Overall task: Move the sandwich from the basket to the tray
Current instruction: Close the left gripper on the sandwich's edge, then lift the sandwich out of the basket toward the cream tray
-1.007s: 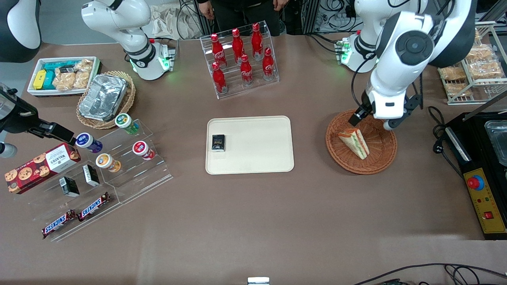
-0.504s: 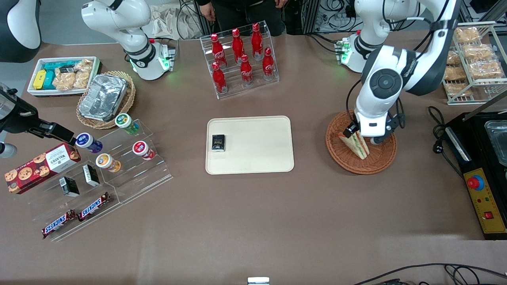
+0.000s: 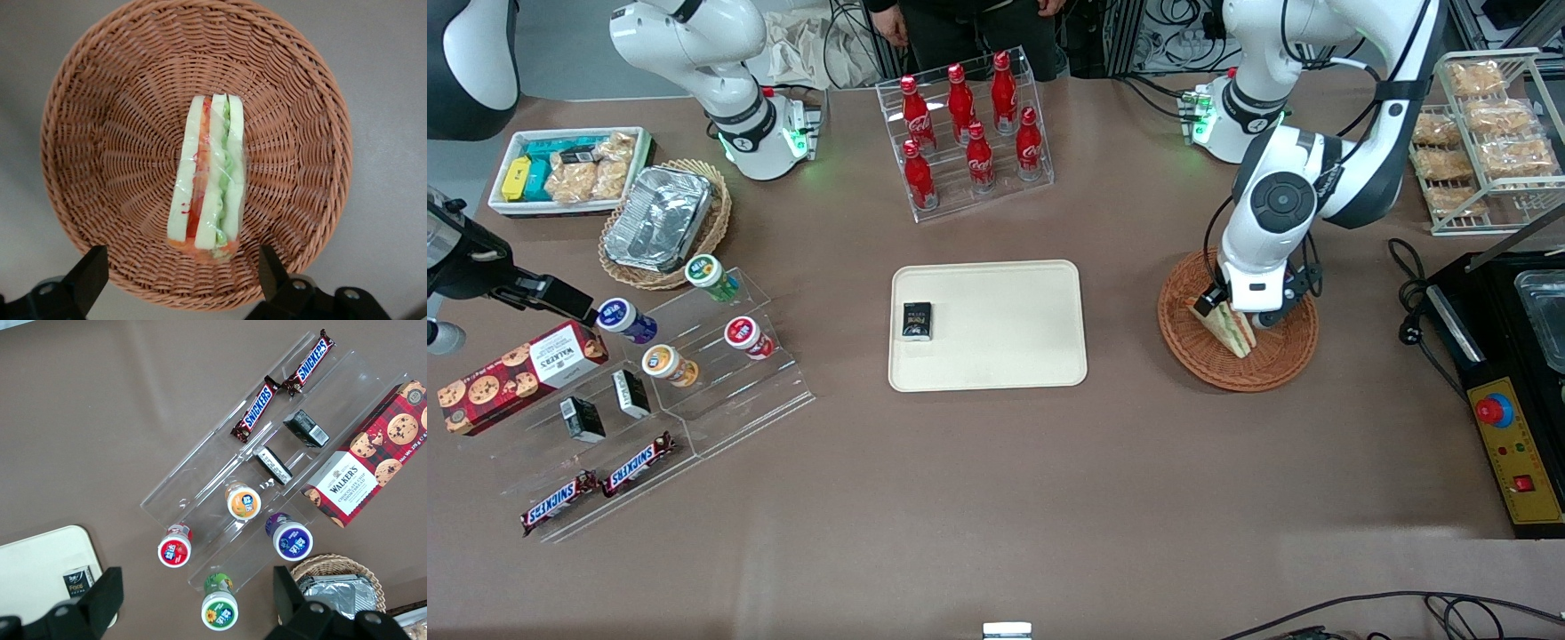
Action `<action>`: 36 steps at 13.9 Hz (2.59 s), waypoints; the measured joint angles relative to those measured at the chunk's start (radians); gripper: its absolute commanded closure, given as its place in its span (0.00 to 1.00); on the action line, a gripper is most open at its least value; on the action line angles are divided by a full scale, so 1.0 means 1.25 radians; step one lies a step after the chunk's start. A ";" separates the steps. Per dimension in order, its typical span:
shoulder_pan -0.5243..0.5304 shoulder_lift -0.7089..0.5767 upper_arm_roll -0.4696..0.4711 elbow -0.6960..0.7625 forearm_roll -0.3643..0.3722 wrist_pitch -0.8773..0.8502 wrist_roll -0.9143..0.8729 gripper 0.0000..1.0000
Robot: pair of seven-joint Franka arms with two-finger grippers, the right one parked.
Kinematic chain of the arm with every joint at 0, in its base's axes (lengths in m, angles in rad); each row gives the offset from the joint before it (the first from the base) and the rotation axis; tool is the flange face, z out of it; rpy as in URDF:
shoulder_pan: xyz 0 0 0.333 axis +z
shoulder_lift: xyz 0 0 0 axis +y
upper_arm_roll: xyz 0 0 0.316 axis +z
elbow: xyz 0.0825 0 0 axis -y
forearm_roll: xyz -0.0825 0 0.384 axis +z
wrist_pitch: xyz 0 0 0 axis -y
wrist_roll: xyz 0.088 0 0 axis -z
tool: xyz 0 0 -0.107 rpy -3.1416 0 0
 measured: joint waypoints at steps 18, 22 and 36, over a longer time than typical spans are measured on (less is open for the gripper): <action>0.000 -0.003 0.038 0.000 0.082 0.050 0.026 1.00; 0.000 -0.157 0.038 0.095 -0.050 -0.196 0.224 1.00; -0.082 -0.154 -0.165 0.324 -0.180 -0.270 0.276 1.00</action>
